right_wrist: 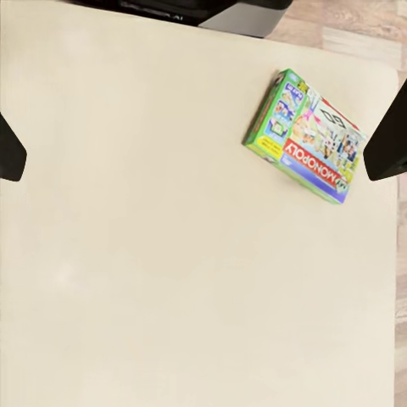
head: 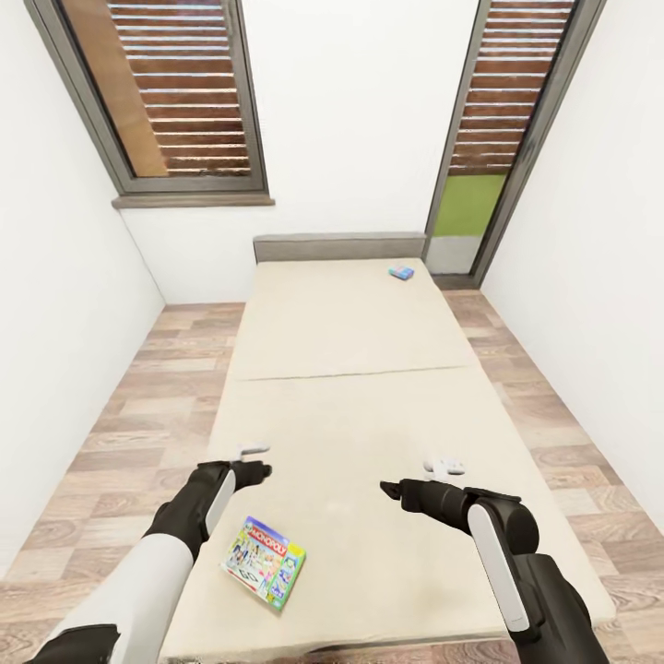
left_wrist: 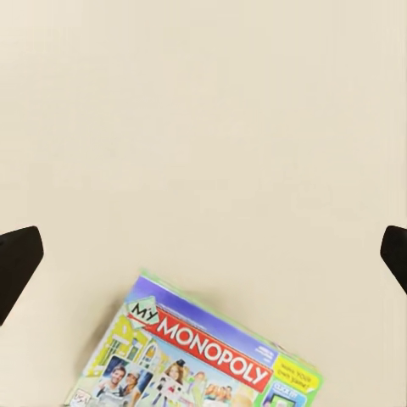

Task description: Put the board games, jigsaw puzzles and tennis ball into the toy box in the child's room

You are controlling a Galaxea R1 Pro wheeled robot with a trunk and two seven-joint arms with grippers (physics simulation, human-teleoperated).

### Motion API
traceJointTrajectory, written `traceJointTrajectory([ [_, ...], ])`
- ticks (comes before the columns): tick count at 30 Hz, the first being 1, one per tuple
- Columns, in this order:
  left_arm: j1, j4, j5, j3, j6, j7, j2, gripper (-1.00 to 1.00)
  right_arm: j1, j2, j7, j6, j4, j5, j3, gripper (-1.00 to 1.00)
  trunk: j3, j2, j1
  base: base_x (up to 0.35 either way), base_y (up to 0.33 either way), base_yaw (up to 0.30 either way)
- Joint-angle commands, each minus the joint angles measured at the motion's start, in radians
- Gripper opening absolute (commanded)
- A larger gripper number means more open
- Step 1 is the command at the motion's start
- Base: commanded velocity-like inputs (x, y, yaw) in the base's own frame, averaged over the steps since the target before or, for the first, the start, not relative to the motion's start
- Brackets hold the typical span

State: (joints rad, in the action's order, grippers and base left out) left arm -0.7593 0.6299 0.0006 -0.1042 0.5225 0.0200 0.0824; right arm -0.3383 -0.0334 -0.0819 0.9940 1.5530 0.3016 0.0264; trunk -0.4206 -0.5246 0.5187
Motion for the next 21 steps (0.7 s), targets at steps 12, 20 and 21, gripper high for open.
traceJointTrajectory([
  [12,-0.001,-0.002,0.002,-0.005,-0.036,0.038,-0.001,1.0,-0.001,0.0,-0.01,0.005,0.001,-0.009,-0.003,1.0,-0.021,-0.001,0.0,0.0,0.0,0.0],
  [20,-0.002,-0.047,0.002,-0.003,-0.112,0.042,0.003,1.0,-0.002,0.0,-0.01,0.005,0.001,-0.009,-0.004,1.0,-0.034,-0.001,0.0,0.0,0.0,0.0],
  [21,-0.002,-0.054,0.001,-0.003,-0.116,0.042,0.003,1.0,-0.002,0.0,-0.01,0.005,0.001,-0.009,-0.004,1.0,-0.036,-0.001,0.0,0.0,0.0,0.0],
])
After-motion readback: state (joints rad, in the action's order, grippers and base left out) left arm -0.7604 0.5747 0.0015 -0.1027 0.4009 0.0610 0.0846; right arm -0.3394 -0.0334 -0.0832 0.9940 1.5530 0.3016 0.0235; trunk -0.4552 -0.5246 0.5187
